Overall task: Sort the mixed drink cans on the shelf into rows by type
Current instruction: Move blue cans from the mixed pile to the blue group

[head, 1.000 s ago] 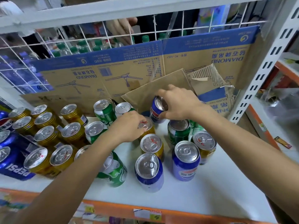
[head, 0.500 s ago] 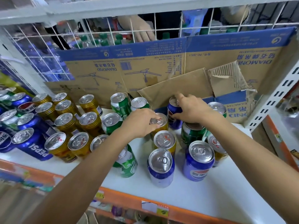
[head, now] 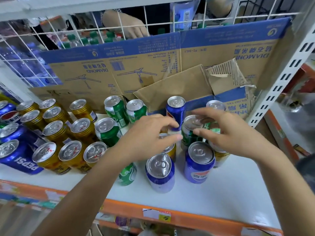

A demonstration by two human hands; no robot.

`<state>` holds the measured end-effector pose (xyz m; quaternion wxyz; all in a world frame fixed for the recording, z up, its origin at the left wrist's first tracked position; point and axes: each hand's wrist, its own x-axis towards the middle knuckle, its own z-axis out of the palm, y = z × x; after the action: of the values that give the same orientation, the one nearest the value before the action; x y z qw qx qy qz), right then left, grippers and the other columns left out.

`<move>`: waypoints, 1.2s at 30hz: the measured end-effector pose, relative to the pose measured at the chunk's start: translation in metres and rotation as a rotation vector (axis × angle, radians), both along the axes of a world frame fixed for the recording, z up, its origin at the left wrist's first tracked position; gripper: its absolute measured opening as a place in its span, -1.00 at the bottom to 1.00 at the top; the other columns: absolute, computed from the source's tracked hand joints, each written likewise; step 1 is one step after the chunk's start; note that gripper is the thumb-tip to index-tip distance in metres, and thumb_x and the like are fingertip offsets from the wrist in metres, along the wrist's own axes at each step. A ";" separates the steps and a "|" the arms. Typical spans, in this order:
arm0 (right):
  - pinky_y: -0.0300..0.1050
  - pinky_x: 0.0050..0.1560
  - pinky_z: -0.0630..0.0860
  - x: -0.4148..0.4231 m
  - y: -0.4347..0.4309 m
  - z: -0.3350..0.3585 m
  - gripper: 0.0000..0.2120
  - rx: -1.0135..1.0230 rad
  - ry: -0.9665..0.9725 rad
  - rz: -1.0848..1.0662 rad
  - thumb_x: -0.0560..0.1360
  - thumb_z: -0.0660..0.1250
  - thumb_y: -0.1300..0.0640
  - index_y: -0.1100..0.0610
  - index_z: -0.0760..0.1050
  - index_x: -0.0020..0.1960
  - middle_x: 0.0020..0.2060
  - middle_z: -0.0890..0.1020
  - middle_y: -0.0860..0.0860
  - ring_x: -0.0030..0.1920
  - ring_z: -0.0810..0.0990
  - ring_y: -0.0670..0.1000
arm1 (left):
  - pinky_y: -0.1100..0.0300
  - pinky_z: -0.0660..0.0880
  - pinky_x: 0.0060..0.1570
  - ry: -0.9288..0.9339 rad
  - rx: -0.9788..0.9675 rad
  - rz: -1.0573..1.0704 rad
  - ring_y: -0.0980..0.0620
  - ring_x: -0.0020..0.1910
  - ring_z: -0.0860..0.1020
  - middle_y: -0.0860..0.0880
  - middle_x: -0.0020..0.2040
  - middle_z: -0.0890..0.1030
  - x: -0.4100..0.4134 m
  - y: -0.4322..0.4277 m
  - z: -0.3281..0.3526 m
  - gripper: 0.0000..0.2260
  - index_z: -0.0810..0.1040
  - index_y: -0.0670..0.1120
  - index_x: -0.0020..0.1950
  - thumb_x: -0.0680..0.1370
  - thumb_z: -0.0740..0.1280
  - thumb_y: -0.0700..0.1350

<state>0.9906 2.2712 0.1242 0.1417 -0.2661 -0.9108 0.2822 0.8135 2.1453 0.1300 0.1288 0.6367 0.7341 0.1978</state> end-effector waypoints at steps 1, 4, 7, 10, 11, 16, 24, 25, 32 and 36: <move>-0.28 0.12 0.43 0.006 -0.007 -0.003 -0.51 -0.024 0.028 0.037 0.42 0.40 -0.05 -0.07 0.41 0.32 0.14 0.58 -0.15 0.12 0.52 -0.18 | 0.31 0.42 0.04 -0.015 -0.033 -0.053 0.24 0.02 0.48 0.12 0.05 0.57 0.003 -0.005 0.001 -0.68 0.56 0.10 0.18 0.49 0.32 0.20; -0.47 0.18 0.30 0.014 -0.020 -0.020 -0.32 -0.042 0.003 0.189 0.34 0.50 -0.07 -0.04 0.34 0.40 0.25 0.50 -0.17 0.19 0.40 -0.29 | 0.43 0.34 0.03 0.003 -0.139 -0.166 0.27 0.05 0.42 0.16 0.07 0.54 0.007 -0.020 -0.009 -0.59 0.51 0.12 0.22 0.43 0.37 0.24; -0.40 0.29 0.19 0.012 -0.033 -0.046 -0.23 0.084 -0.071 0.253 0.33 0.49 -0.01 0.00 0.25 0.45 0.33 0.35 -0.11 0.30 0.29 -0.14 | 0.54 0.26 0.10 -0.011 -0.157 -0.169 0.33 0.15 0.35 0.24 0.20 0.44 0.006 -0.037 -0.029 -0.41 0.41 0.16 0.31 0.34 0.42 0.30; -0.22 0.31 0.26 0.014 -0.042 -0.060 -0.25 0.152 -0.004 0.223 0.29 0.41 0.11 0.03 0.26 0.44 0.34 0.35 -0.01 0.31 0.31 0.05 | 0.60 0.20 0.13 -0.114 -0.012 -0.046 0.41 0.21 0.31 0.23 0.26 0.35 0.013 -0.051 -0.052 -0.36 0.39 0.16 0.32 0.31 0.51 0.20; -0.31 0.31 0.22 0.015 -0.044 -0.063 -0.22 0.107 0.032 0.223 0.28 0.42 0.15 0.01 0.23 0.45 0.35 0.35 -0.02 0.33 0.31 0.01 | 0.61 0.18 0.14 -0.163 0.065 0.022 0.43 0.23 0.30 0.22 0.25 0.35 0.017 -0.056 -0.061 -0.36 0.38 0.15 0.31 0.29 0.53 0.15; -0.44 0.28 0.26 0.012 -0.057 -0.082 -0.14 -0.218 0.316 0.117 0.26 0.52 0.15 0.04 0.17 0.45 0.34 0.40 -0.11 0.33 0.36 -0.22 | 0.32 0.29 0.32 -0.408 0.411 0.345 0.21 0.35 0.34 0.15 0.32 0.35 0.056 -0.072 -0.112 -0.27 0.28 0.19 0.37 0.26 0.52 0.03; -0.40 0.15 0.38 0.018 -0.074 -0.134 -0.26 -0.525 0.316 -0.032 0.24 0.49 -0.11 0.18 0.36 0.31 0.19 0.54 -0.17 0.20 0.51 -0.21 | 0.53 0.30 0.14 -0.592 0.354 0.626 0.37 0.15 0.42 0.22 0.14 0.48 0.072 -0.075 -0.140 -0.32 0.36 0.10 0.27 0.24 0.60 -0.06; -0.35 0.13 0.42 0.018 -0.074 -0.137 -0.25 -0.549 0.301 -0.042 0.23 0.48 -0.14 0.19 0.38 0.30 0.16 0.57 -0.08 0.18 0.53 -0.18 | 0.59 0.28 0.07 -0.586 0.326 0.635 0.41 0.08 0.43 0.25 0.09 0.47 0.071 -0.073 -0.140 -0.33 0.39 0.04 0.24 0.22 0.61 -0.07; -0.25 0.05 0.53 0.030 -0.087 -0.123 -0.23 -0.568 0.309 -0.058 0.13 0.55 -0.10 0.25 0.47 0.22 0.04 0.65 -0.05 0.08 0.61 -0.07 | 0.50 0.39 0.02 -0.742 0.377 0.561 0.31 0.10 0.53 0.15 0.10 0.57 0.070 -0.090 -0.121 -0.38 0.43 0.10 0.17 0.20 0.60 -0.12; -0.48 -0.12 0.47 0.021 -0.109 -0.085 -0.15 -0.594 0.309 0.030 0.04 0.54 -0.25 0.34 0.49 0.09 -0.08 0.65 -0.28 -0.07 0.61 -0.28 | 0.37 0.44 0.07 -0.781 0.407 0.503 0.17 0.12 0.57 0.12 0.11 0.60 0.060 -0.124 -0.104 -0.36 0.45 -0.05 0.24 0.21 0.58 -0.02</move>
<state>1.0115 2.1622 0.0391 0.1902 -0.2364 -0.7603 0.5743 0.8738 2.0209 0.0262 0.2155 0.3306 0.7084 0.5851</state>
